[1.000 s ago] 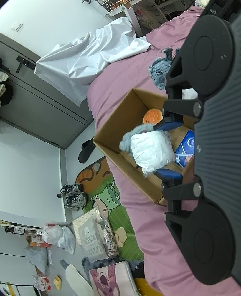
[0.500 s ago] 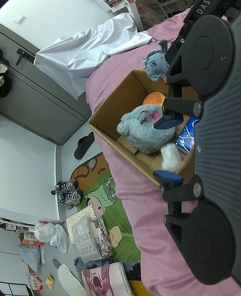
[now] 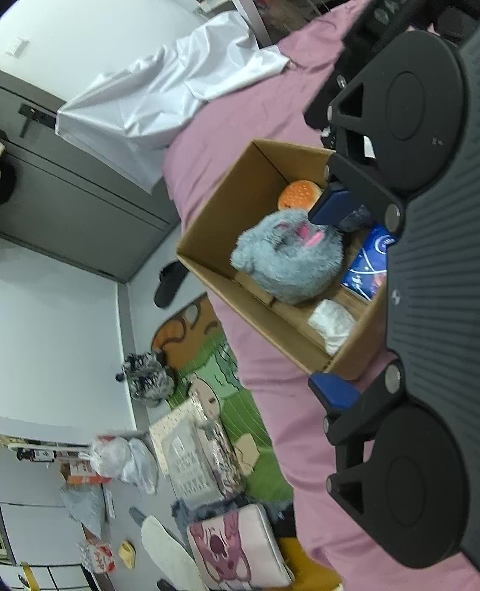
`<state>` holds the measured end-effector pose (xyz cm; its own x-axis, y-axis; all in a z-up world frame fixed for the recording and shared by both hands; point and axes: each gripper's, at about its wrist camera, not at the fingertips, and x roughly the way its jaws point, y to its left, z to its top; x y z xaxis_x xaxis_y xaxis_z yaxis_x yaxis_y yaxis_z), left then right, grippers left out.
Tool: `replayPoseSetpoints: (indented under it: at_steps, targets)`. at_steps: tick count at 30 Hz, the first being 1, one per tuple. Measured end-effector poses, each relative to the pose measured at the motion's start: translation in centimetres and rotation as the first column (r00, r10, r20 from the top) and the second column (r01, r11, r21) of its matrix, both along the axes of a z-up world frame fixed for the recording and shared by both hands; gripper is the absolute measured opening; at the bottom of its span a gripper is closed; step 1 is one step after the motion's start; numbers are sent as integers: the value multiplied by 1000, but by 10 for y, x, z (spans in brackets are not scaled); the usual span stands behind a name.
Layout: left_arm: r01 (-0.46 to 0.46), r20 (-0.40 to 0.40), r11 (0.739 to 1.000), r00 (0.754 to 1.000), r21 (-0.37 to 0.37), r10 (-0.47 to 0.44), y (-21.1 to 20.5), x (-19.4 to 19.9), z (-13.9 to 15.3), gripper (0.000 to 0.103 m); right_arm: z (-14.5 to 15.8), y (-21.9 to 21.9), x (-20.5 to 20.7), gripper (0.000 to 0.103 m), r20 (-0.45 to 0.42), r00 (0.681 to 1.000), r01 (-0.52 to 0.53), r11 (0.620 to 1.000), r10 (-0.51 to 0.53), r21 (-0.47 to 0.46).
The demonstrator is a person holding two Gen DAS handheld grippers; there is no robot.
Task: Organize soft objects
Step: 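Lower the denim heart plush into the box and open the right gripper, then move both grippers back over the bed toward the clear bag and black plush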
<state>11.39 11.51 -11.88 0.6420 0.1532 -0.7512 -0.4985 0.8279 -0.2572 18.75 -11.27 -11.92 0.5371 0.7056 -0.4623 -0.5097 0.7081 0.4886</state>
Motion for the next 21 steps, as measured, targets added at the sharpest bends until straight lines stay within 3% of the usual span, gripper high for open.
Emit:
replayPoseSetpoints:
  at_steps: [7,14,21]
  targets:
    - [13,-14,1000,1000,28,-13,-9,-3,15,89,10,-18,-1,59,-4,1000,11,1000,-11,-16]
    - [30,-9,997,1000,65,-29,-23,-1,28,91,25,-36,0,78,11,999,31,999,-31,-21]
    - [29,-4,997,1000,70,-29,-34,-1,40,91,35,-41,-1,88,48,999,-12,998,15,-68]
